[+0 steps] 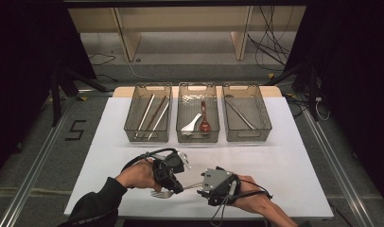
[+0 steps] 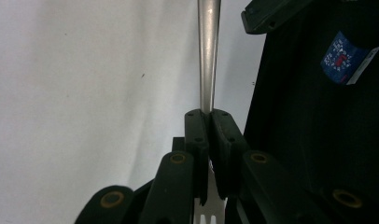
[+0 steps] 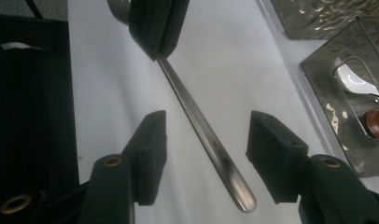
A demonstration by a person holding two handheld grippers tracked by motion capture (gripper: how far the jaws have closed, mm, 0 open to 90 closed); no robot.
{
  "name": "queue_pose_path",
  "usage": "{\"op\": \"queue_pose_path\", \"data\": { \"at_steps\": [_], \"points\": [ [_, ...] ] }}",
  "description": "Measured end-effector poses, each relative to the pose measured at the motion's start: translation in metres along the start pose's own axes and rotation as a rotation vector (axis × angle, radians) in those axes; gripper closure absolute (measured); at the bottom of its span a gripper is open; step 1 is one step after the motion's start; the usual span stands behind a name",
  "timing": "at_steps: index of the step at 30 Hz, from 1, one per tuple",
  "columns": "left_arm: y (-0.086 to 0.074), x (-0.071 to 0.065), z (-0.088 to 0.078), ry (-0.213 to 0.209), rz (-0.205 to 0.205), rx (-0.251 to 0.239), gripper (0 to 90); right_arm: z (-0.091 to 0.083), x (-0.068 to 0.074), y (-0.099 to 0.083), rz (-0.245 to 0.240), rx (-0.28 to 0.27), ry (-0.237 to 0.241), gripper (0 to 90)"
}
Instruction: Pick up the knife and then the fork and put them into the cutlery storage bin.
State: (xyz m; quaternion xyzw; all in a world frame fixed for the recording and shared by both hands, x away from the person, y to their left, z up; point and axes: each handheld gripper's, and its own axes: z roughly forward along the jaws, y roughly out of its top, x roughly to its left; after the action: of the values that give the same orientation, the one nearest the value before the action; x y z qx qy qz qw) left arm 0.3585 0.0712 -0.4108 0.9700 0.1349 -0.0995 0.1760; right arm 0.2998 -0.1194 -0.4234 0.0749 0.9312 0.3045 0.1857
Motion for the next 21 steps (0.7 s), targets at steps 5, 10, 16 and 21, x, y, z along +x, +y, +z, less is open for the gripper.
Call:
{"op": "queue_pose_path", "data": {
  "at_steps": [5,10,16,21],
  "points": [
    [0.002,-0.0027,-0.0003,-0.009,0.009,0.008,85.4,0.0058,0.0035,0.0002,-0.04,0.023,0.001,53.7],
    [0.004,-0.0057,-0.0014,-0.014,0.025,0.014,85.3,0.0087,0.0044,-0.0004,-0.079,0.04,-0.006,58.8],
    [0.0056,-0.0093,-0.003,-0.013,0.031,0.014,85.3,0.0098,0.0075,-0.0006,-0.136,0.049,-0.024,67.0],
    [0.0053,-0.0098,-0.0024,-0.015,0.026,0.015,85.2,0.0102,0.0099,-0.0006,-0.163,0.051,-0.023,74.8]
  ]
}}
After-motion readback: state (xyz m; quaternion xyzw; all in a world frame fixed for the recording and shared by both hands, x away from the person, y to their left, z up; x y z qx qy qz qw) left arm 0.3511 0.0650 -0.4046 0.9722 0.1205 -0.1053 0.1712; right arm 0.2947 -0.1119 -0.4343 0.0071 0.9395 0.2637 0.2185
